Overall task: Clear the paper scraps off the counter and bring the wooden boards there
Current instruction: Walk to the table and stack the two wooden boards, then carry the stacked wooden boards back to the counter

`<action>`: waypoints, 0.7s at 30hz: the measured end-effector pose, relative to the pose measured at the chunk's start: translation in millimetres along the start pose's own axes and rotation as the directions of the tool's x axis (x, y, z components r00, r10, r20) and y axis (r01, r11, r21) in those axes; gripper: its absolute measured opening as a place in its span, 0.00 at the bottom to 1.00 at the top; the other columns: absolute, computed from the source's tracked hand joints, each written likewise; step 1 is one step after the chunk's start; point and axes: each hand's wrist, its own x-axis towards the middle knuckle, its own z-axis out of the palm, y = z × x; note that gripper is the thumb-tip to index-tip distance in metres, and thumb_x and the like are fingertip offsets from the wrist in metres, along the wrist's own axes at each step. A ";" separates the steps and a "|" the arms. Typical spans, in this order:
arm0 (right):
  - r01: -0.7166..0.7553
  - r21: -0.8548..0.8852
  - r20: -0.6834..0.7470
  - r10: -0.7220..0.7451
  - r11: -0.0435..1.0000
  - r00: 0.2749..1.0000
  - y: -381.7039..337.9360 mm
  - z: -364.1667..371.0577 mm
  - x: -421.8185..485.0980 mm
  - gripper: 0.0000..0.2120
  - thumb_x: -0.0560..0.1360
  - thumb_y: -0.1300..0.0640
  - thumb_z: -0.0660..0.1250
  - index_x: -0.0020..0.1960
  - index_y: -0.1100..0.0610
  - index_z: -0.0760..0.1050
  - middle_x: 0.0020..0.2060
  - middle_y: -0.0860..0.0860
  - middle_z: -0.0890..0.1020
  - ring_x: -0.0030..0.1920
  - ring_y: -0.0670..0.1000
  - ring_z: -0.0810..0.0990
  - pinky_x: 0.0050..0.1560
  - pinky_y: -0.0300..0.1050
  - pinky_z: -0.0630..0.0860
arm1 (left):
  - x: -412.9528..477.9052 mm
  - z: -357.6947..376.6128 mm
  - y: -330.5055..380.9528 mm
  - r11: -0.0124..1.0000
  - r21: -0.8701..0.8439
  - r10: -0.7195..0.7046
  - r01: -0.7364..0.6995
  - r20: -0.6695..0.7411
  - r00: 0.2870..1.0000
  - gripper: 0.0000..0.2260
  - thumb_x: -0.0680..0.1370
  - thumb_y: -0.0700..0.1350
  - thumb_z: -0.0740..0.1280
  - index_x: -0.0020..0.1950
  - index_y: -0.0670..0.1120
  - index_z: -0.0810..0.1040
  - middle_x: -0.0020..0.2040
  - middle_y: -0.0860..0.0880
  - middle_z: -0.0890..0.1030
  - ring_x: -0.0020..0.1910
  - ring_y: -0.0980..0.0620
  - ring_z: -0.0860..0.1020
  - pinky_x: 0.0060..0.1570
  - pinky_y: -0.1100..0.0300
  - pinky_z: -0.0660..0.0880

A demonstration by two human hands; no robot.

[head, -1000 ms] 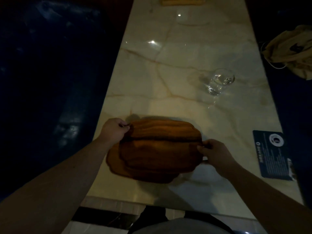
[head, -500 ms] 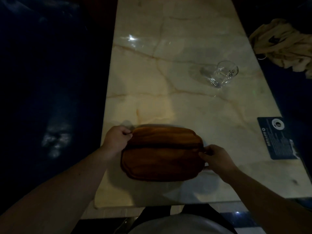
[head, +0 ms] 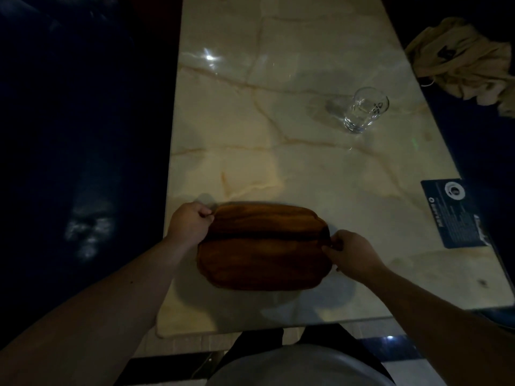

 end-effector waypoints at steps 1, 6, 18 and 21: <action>0.002 -0.007 0.005 -0.002 1.000 1.000 0.5 0.4 -0.5 0.08 0.75 0.52 0.68 0.45 0.56 0.74 0.43 0.58 0.83 0.42 0.58 0.82 0.45 0.55 0.81 | -0.3 -0.2 -0.3 1.000 0.009 0.003 -0.003 -0.002 1.000 0.06 0.75 0.41 0.69 0.50 0.41 0.81 0.51 0.41 0.82 0.51 0.42 0.78 0.52 0.50 0.76; 0.009 0.021 0.033 -0.009 1.000 0.999 0.9 -4.0 2.5 0.13 0.76 0.51 0.67 0.56 0.58 0.76 0.48 0.57 0.82 0.43 0.59 0.83 0.45 0.52 0.81 | -8.4 -2.3 -1.6 0.997 0.074 -0.029 0.025 0.052 0.998 0.09 0.78 0.46 0.65 0.53 0.42 0.79 0.47 0.46 0.79 0.49 0.44 0.78 0.46 0.55 0.75; 0.211 0.217 -0.082 -0.197 0.953 0.977 -8.8 -23.1 18.4 0.14 0.80 0.55 0.59 0.62 0.59 0.73 0.53 0.58 0.80 0.52 0.59 0.78 0.51 0.52 0.75 | -79.8 6.2 29.0 0.938 -0.254 -0.277 0.234 -0.150 0.949 0.14 0.81 0.43 0.61 0.63 0.38 0.76 0.62 0.36 0.77 0.58 0.35 0.76 0.60 0.43 0.74; 0.351 0.223 -0.089 -0.340 0.909 0.936 -21.3 -46.4 27.7 0.14 0.81 0.55 0.58 0.61 0.59 0.76 0.53 0.60 0.81 0.53 0.60 0.80 0.56 0.55 0.77 | -112.7 5.7 40.6 0.874 -0.434 -0.352 0.217 -0.260 0.899 0.15 0.80 0.42 0.62 0.64 0.37 0.75 0.64 0.36 0.76 0.61 0.36 0.75 0.63 0.42 0.72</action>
